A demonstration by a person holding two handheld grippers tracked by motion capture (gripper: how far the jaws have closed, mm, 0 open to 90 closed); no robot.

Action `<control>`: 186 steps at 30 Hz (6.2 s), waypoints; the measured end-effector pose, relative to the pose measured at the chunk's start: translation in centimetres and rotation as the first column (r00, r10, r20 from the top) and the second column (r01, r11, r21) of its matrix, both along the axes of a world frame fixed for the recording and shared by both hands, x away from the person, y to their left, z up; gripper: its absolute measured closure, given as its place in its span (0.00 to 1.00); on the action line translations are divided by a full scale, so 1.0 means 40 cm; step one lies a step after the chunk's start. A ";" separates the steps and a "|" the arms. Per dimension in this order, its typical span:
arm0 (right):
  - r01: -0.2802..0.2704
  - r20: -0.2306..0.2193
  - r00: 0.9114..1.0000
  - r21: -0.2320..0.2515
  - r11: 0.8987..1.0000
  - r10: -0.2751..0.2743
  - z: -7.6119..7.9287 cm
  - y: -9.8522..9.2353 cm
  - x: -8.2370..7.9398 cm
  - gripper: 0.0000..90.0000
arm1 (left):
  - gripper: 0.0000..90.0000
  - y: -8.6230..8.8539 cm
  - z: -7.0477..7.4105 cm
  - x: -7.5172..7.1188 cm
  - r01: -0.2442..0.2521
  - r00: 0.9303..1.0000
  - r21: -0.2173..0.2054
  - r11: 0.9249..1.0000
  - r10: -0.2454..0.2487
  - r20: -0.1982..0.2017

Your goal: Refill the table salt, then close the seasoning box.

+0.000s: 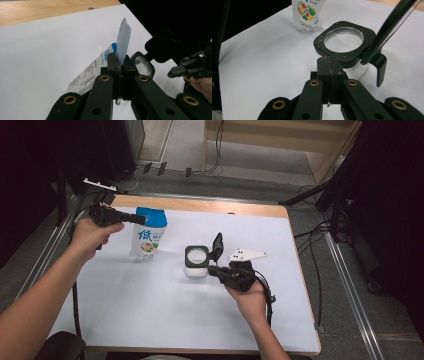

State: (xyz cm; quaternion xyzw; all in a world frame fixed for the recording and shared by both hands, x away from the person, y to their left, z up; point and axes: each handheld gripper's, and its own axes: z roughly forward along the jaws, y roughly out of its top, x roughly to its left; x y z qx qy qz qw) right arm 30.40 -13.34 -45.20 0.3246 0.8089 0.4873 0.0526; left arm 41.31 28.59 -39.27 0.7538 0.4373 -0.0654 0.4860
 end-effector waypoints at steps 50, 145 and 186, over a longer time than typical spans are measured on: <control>0.085 -0.056 0.995 -0.036 0.996 -0.087 -0.011 -0.081 0.074 1.00 | 0.41 0.073 -0.041 -0.121 0.000 0.989 0.127 0.992 -0.018 0.145; 0.028 -0.065 0.998 0.012 1.000 -0.027 0.000 0.035 0.172 1.00 | 0.44 0.031 -0.173 -0.278 0.016 0.991 0.148 0.989 -0.035 0.130; 0.217 0.020 0.976 -0.010 0.976 -0.217 -0.018 -0.141 0.156 0.67 | 0.42 0.014 -0.183 -0.268 0.045 0.989 0.137 0.990 -0.063 0.137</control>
